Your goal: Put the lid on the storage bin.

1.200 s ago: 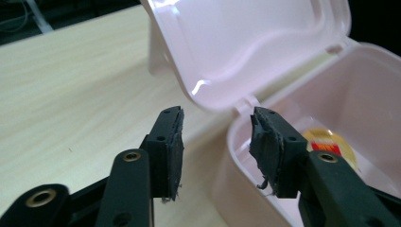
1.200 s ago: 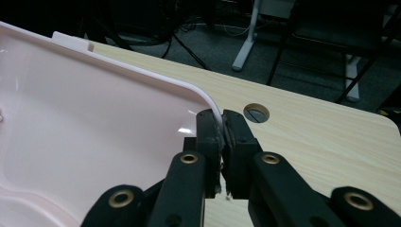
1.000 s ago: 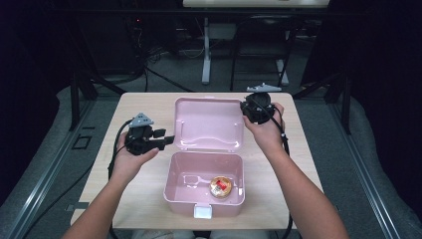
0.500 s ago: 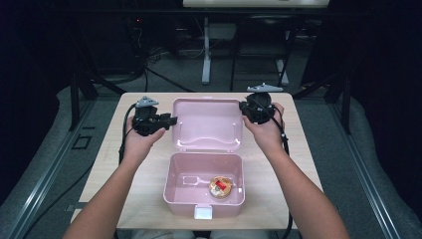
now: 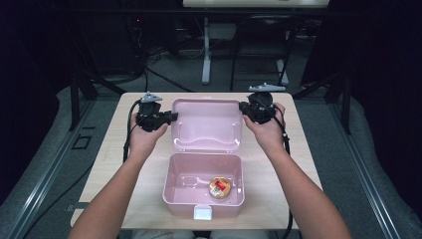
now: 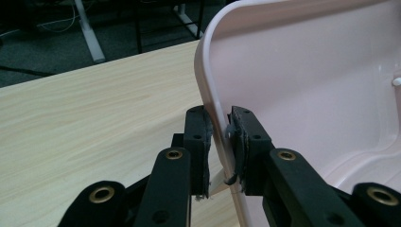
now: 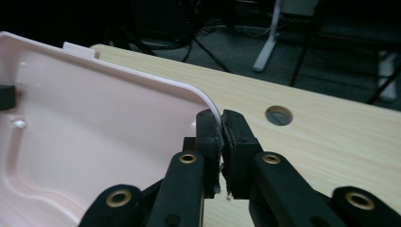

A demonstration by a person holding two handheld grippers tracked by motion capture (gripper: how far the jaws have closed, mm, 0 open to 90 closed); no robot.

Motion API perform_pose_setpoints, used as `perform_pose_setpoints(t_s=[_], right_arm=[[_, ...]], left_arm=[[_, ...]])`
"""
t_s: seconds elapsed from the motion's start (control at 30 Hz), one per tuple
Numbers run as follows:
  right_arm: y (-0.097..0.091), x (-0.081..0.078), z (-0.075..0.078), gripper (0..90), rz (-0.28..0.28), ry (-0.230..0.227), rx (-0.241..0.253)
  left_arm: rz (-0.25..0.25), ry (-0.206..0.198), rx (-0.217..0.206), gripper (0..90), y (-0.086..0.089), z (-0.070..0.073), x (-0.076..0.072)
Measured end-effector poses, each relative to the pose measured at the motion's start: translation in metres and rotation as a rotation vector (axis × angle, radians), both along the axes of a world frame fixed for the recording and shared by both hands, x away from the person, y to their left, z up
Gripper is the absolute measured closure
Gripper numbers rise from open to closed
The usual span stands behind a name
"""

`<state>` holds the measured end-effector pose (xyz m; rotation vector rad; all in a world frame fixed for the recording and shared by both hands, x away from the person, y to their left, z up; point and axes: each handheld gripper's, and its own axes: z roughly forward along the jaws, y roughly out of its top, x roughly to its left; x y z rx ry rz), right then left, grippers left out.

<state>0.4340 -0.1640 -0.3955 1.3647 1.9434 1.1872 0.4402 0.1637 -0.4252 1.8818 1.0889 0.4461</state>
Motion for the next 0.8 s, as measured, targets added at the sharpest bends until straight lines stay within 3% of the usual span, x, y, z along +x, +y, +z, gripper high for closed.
perform_pose_setpoints(t_s=[0.27, 0.4, 0.57, 0.8], right_arm=[[-0.006, 0.004, -0.011, 74.6, 0.031, 0.091, 0.074], [-0.006, 0.004, -0.018, 78.5, 0.046, 0.126, 0.11], [-0.006, 0.002, -0.015, 80.1, 0.05, 0.113, 0.127], [-0.004, -0.007, -0.006, 81.8, 0.051, 0.048, 0.126]], left_arm=[[-0.004, -0.009, -0.008, 78.0, 0.002, 0.001, -0.003], [-0.007, -0.012, -0.024, 78.0, 0.003, 0.002, -0.005], [-0.015, -0.015, -0.037, 78.1, 0.006, 0.005, -0.009], [-0.024, -0.042, -0.06, 79.3, 0.009, 0.015, -0.017]])
